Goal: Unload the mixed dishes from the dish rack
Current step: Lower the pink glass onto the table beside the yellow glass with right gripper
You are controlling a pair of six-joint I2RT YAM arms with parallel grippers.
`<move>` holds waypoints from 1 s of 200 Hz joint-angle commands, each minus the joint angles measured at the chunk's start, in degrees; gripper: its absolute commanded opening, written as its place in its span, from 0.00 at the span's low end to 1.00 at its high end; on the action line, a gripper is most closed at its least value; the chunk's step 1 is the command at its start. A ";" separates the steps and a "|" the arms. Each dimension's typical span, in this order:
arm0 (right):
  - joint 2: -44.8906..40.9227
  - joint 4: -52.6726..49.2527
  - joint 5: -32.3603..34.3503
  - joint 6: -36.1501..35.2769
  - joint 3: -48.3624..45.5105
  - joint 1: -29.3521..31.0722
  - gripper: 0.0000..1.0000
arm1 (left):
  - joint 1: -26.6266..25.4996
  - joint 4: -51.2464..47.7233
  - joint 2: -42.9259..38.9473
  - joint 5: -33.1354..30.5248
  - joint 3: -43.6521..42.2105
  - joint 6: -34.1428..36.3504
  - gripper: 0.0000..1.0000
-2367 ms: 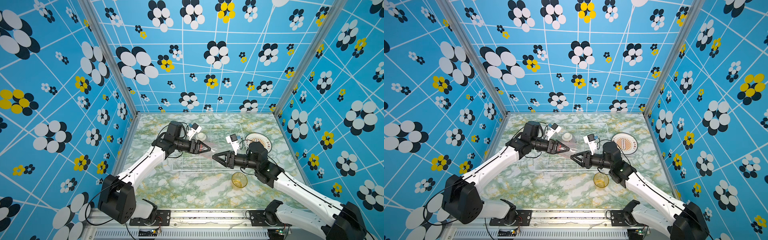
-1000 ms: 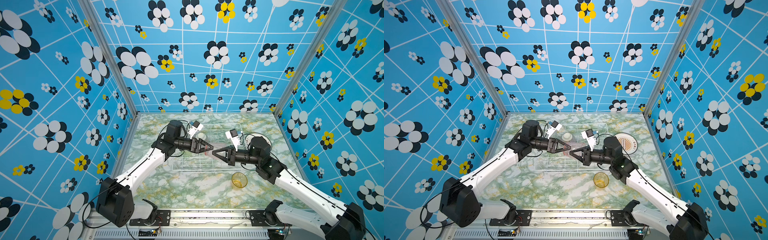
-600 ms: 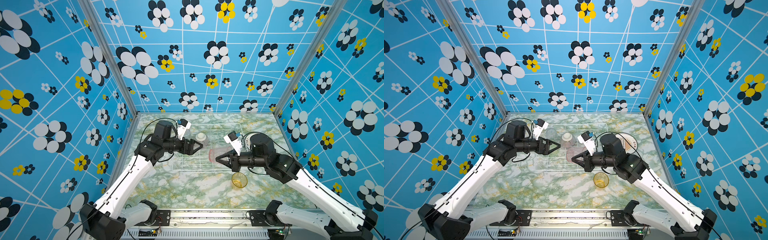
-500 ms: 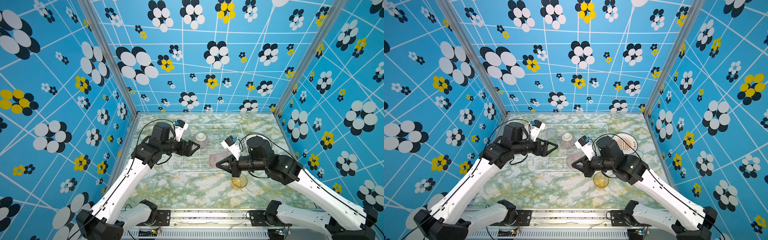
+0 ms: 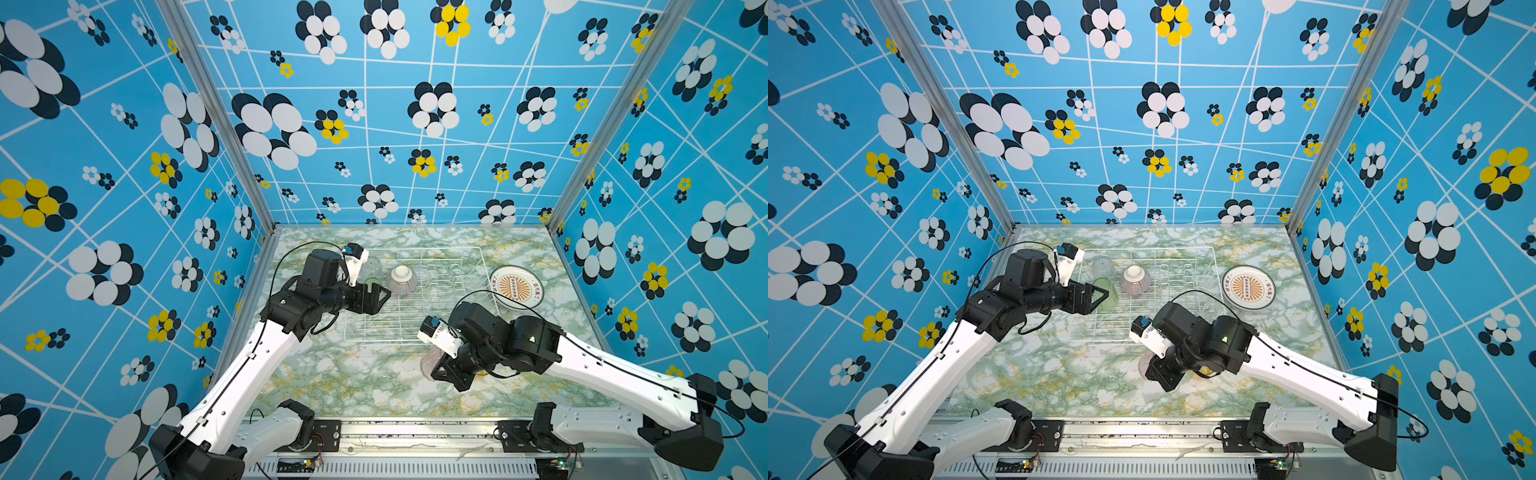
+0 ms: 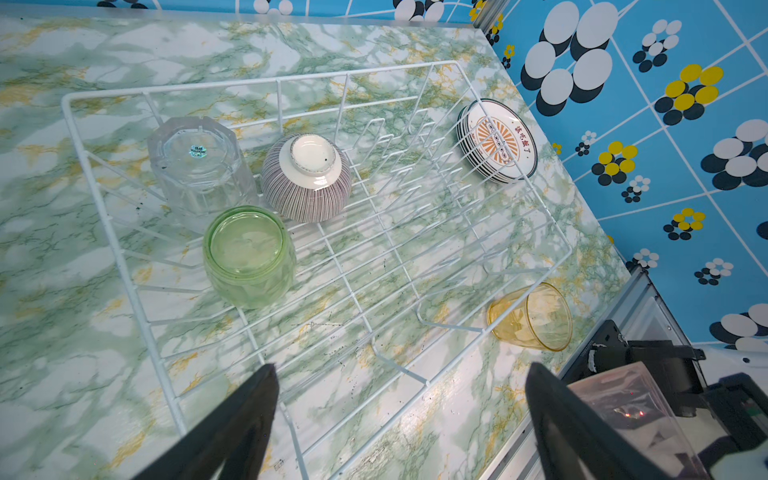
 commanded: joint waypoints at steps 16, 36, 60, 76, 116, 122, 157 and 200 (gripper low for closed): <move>3.59 -1.99 3.03 0.47 -0.28 0.66 0.00 | 0.61 0.35 0.45 -0.72 -1.35 1.78 0.94; 6.17 -2.31 4.20 0.69 -0.16 0.67 0.00 | 0.61 0.30 1.19 -0.65 -1.30 1.87 0.94; 9.54 -2.82 5.20 0.60 -0.03 0.68 0.00 | 0.63 0.39 1.78 -0.21 -1.18 1.89 0.94; 12.20 -4.12 6.67 0.26 0.61 0.67 0.00 | 0.75 0.40 1.86 -0.21 -1.25 1.94 0.94; 18.75 -6.07 9.70 -0.85 2.33 0.68 0.00 | 0.73 0.14 2.08 -0.12 -1.20 2.06 0.94; 19.63 -6.27 10.08 -1.06 2.52 0.70 0.00 | 0.74 0.02 2.15 -0.16 -1.10 2.11 0.94; 23.83 -7.26 11.28 -1.78 3.16 0.68 0.00 | 0.87 -1.08 2.48 -0.87 -0.46 2.62 0.94; 26.77 -6.93 13.95 -2.58 3.01 0.67 0.00 | 0.83 -1.35 2.71 -0.74 -0.38 2.81 0.94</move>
